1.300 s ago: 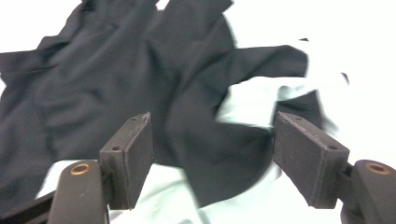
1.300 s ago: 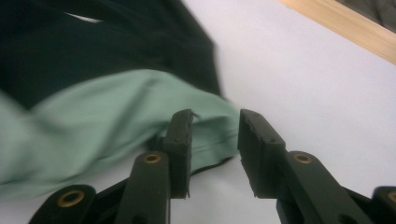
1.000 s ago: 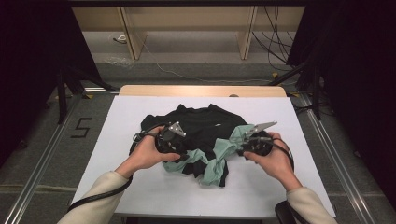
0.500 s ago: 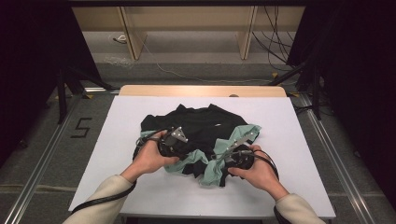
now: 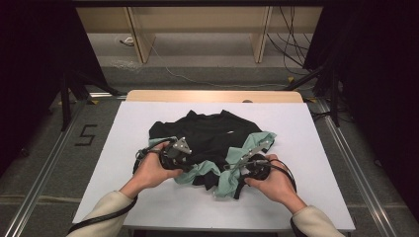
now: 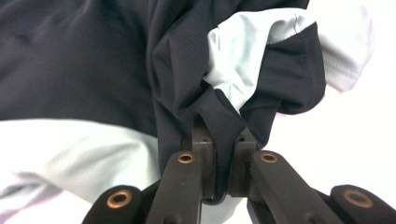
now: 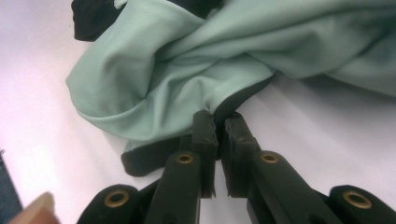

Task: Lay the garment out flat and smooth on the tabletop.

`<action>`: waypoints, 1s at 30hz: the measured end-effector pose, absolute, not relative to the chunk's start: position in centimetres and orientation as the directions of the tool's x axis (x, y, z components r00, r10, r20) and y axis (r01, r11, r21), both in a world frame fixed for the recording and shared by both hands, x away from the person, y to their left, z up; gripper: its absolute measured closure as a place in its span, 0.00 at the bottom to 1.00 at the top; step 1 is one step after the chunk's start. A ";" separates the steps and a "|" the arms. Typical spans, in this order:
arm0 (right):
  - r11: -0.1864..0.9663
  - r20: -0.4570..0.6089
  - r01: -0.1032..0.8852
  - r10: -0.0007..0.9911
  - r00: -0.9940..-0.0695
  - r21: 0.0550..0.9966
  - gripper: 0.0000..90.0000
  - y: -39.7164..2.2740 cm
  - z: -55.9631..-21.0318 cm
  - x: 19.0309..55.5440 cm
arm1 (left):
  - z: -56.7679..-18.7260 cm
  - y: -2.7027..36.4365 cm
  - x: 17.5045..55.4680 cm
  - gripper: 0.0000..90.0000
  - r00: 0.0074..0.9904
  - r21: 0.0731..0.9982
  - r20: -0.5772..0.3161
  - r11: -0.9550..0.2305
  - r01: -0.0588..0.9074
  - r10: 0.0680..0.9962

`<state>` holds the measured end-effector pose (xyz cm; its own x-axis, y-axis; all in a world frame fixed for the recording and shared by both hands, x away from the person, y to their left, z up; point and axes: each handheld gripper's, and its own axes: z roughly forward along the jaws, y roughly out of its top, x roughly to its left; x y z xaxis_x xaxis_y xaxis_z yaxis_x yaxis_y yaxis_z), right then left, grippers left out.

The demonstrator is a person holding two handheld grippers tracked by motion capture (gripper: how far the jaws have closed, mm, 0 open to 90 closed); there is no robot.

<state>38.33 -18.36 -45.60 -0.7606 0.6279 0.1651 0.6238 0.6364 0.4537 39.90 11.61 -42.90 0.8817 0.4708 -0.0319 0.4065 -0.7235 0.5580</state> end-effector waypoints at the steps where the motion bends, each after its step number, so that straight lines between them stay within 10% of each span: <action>1: 0.634 0.170 0.626 0.628 -0.759 0.455 0.95 -18.6 -45.4 38.2 | -42.8 11.9 39.7 0.95 0.881 0.560 -0.033 -0.721 0.408 0.473; 16: 0.640 0.203 0.647 0.628 -0.751 0.415 0.94 -22.0 -43.5 35.7 | -42.5 14.4 36.8 0.95 0.880 0.574 -0.036 -0.711 0.406 0.474; 24: 0.603 -0.001 0.573 0.689 -0.724 0.555 0.79 -21.0 -42.0 35.7 | -41.8 12.2 39.3 0.94 0.850 0.613 0.036 -0.684 0.396 0.525; 30: 0.637 0.079 0.494 0.563 -0.822 0.592 0.63 -17.3 -41.5 34.3 | -42.5 11.2 42.2 0.94 0.824 0.588 0.069 -0.690 0.422 0.562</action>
